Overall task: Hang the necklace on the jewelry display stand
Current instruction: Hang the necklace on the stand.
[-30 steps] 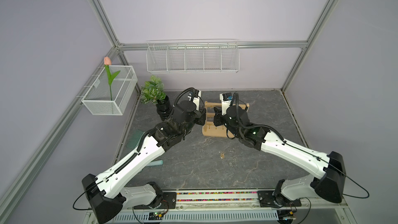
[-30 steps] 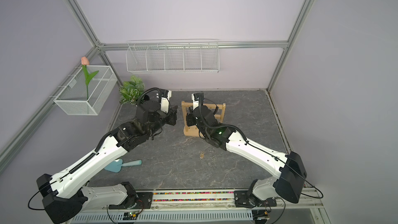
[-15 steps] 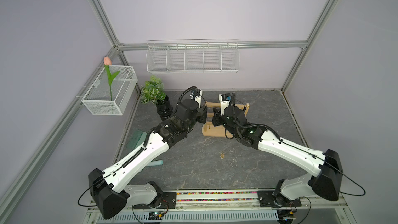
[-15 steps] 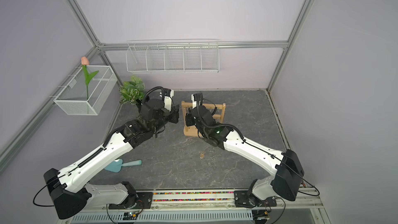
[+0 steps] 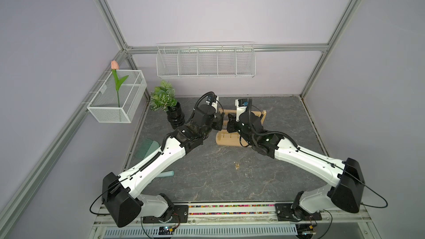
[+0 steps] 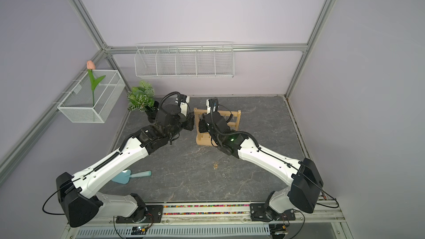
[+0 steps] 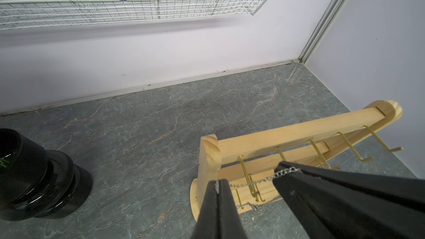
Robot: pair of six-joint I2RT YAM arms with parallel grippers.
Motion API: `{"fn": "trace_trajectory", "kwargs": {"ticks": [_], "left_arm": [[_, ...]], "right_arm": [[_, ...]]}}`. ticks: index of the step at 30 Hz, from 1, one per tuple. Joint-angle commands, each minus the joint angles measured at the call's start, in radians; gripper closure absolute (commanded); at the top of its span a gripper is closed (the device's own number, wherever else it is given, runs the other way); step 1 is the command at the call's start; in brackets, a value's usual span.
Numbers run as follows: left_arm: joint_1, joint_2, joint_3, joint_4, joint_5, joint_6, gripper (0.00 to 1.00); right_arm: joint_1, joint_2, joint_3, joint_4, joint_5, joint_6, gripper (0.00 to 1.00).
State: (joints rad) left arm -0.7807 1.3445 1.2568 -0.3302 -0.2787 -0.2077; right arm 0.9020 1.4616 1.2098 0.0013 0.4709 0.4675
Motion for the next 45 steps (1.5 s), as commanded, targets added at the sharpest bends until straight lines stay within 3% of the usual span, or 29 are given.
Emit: {"fn": "trace_trajectory", "kwargs": {"ticks": [1, 28, 45], "left_arm": [[0.011, 0.012, 0.021, 0.037, 0.019, 0.010, 1.00], [0.012, 0.059, 0.045, 0.062, 0.070, -0.010, 1.00], [0.013, 0.078, 0.053, 0.061, 0.130, -0.018, 1.00]], "right_arm": [[-0.009, 0.011, -0.022, 0.038, 0.017, 0.020, 0.91], [-0.019, 0.048, -0.072, 0.056, 0.003, 0.063, 0.88], [-0.021, -0.092, -0.148, 0.032, -0.034, 0.000, 0.70]]}}
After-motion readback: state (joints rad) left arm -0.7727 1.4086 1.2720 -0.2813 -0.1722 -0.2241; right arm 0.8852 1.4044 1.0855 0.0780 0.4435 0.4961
